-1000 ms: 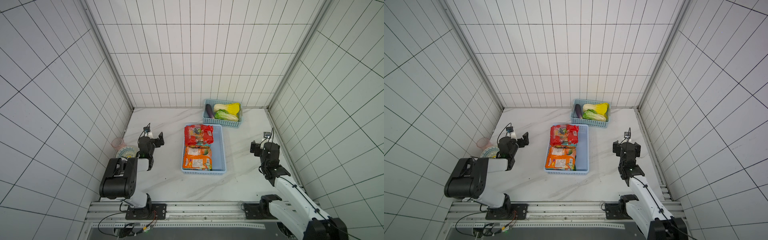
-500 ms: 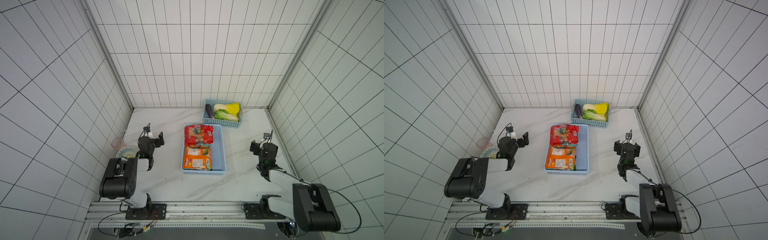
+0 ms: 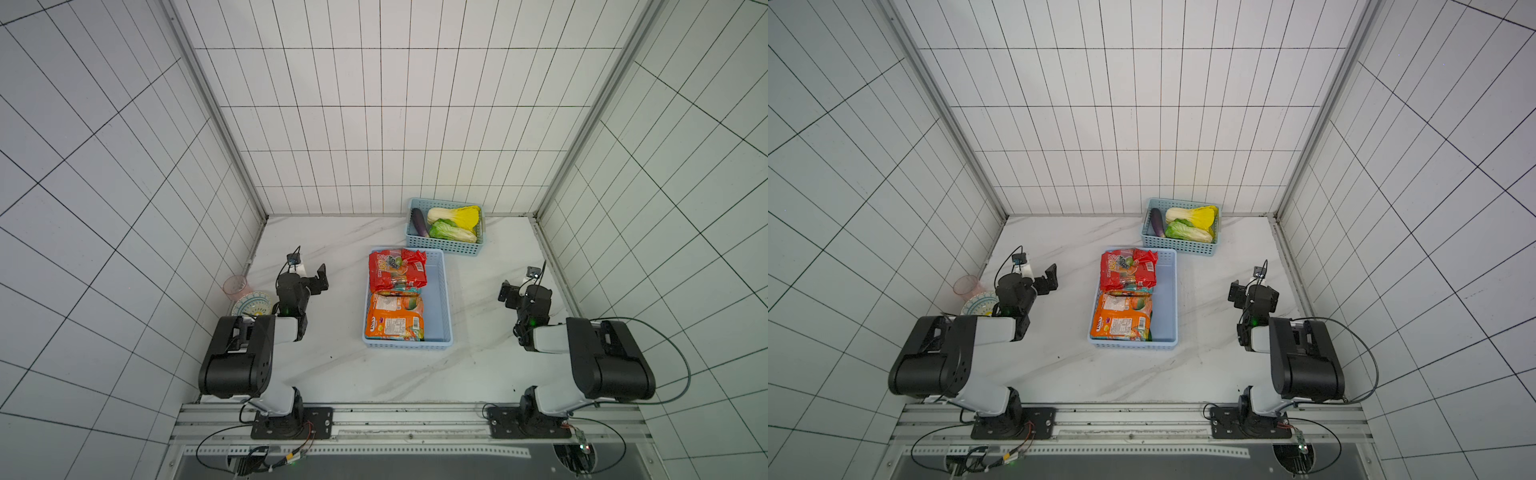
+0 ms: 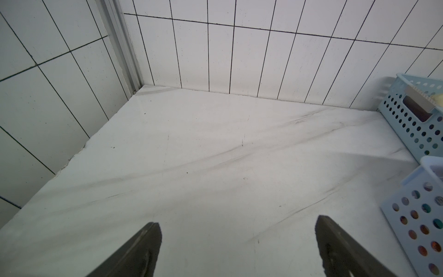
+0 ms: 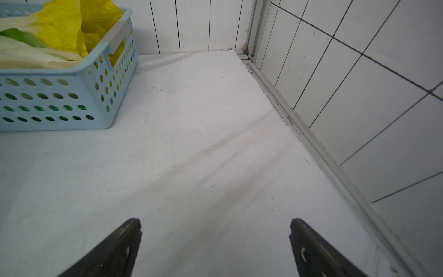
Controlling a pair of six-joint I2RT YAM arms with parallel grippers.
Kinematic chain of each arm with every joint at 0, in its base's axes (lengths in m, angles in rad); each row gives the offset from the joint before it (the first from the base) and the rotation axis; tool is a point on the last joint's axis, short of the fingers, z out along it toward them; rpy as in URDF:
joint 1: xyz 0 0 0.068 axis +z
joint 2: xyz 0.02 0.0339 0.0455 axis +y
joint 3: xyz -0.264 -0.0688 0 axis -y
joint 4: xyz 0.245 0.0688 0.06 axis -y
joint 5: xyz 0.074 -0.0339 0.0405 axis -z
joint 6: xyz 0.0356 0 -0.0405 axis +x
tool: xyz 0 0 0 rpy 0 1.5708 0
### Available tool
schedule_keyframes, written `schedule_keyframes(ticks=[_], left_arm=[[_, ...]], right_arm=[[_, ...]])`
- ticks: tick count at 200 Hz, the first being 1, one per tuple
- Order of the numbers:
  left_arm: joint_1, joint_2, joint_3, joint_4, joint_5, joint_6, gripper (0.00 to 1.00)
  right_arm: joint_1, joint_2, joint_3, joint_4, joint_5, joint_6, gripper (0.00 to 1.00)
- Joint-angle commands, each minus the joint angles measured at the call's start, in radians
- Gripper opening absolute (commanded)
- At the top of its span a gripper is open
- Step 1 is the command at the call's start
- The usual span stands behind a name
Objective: Put the candies in the basket
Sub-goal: Reset both arms
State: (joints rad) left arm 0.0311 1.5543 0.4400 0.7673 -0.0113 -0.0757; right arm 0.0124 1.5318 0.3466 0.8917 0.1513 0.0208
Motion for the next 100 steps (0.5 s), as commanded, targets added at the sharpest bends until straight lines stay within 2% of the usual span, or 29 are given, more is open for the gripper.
schedule_keyframes(ticks=[1, 100], left_arm=[[0.002, 0.004, 0.0, 0.021, -0.012, -0.006, 0.98], [0.001, 0.005, -0.001, 0.021, -0.014, -0.003, 0.98]], right_arm=[[-0.013, 0.0, 0.08, -0.085, -0.059, 0.006, 0.99], [-0.015, 0.005, 0.078, -0.073, -0.068, 0.008, 0.99]])
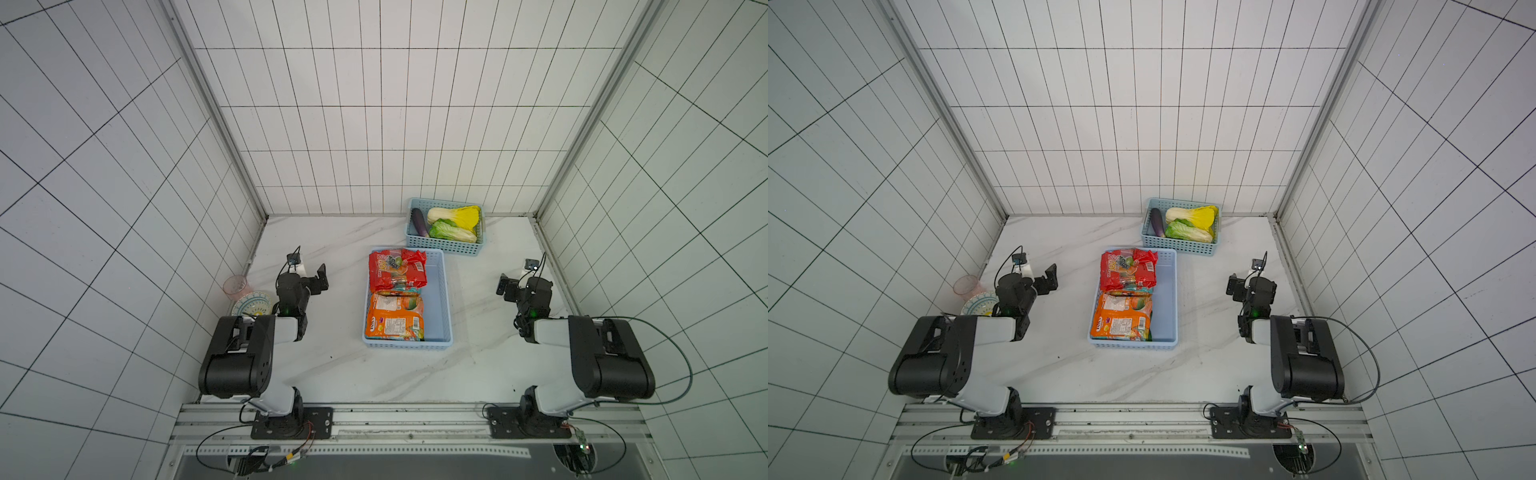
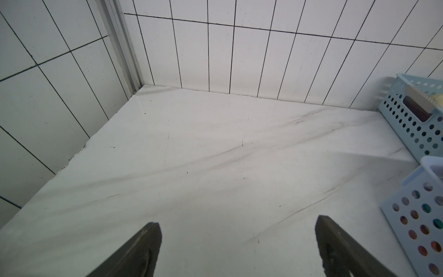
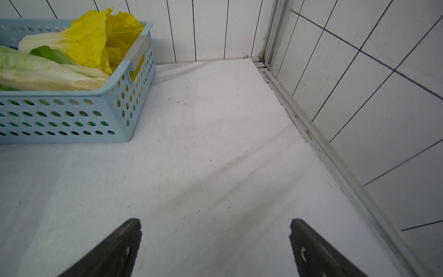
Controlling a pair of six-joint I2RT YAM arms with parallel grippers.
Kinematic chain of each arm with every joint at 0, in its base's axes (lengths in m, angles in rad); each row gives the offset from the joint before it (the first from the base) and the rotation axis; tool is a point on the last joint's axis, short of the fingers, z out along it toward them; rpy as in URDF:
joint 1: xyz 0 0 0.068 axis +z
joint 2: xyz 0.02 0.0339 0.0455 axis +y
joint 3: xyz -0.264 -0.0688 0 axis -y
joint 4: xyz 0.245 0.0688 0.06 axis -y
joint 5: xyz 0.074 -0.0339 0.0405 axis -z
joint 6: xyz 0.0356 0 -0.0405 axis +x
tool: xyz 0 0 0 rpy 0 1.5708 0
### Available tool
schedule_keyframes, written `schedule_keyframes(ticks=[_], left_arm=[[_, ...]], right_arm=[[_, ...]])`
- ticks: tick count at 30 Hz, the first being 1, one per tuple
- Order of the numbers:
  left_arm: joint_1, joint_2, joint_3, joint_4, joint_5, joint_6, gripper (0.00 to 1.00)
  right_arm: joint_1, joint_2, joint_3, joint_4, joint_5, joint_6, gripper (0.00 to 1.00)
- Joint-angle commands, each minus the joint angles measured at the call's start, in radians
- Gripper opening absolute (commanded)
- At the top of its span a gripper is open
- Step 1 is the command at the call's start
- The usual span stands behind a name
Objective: Put the candies in the basket
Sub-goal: Reset both arms
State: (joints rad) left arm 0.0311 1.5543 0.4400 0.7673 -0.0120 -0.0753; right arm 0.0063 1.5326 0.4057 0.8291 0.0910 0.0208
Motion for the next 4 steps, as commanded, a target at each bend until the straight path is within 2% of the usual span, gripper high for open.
schedule_keyframes(ticks=[1, 4], left_arm=[[0.001, 0.006, 0.0, 0.021, -0.013, -0.004, 0.98], [0.001, 0.004, -0.002, 0.023, -0.014, -0.003, 0.98]], right_arm=[[-0.009, 0.004, 0.019, -0.01, -0.007, 0.008, 0.99], [-0.008, -0.003, 0.007, 0.006, -0.02, -0.001, 0.99]])
